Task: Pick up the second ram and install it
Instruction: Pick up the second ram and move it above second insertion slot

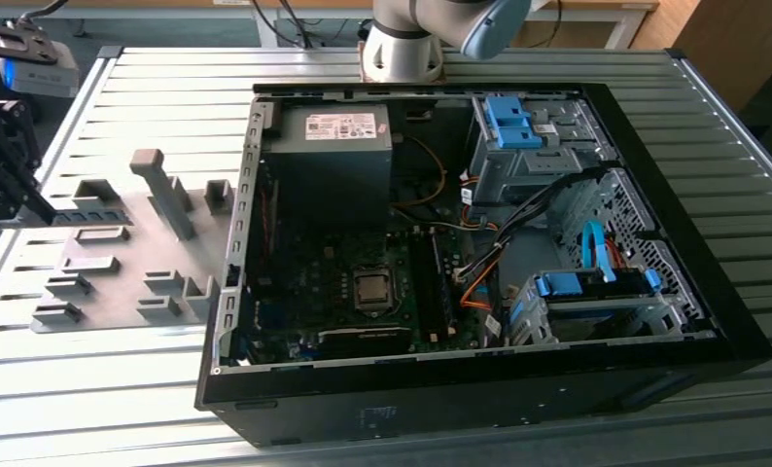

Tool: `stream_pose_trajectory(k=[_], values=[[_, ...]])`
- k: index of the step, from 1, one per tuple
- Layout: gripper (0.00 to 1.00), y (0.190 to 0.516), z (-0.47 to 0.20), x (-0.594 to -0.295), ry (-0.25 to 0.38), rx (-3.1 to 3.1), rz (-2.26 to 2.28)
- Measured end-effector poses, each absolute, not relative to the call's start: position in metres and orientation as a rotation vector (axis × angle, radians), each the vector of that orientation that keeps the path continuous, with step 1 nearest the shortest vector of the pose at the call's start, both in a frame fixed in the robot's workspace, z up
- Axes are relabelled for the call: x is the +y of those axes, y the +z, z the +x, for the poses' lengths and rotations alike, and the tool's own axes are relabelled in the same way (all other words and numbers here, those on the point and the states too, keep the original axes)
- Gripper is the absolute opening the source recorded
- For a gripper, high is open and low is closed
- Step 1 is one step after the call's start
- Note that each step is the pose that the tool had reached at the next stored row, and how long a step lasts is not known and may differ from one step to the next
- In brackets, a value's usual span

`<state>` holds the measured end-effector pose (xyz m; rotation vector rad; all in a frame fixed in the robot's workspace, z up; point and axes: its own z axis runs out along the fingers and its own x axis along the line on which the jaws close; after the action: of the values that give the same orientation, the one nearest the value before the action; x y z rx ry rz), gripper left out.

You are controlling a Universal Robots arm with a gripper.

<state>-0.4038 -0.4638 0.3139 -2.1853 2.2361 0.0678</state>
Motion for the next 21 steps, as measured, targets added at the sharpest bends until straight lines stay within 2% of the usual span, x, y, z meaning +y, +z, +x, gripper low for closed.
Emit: stream_pose_trajectory(k=[21], values=[[0.14, 0.338, -0.404, -0.464, 0.067, 2.236, -2.185]])
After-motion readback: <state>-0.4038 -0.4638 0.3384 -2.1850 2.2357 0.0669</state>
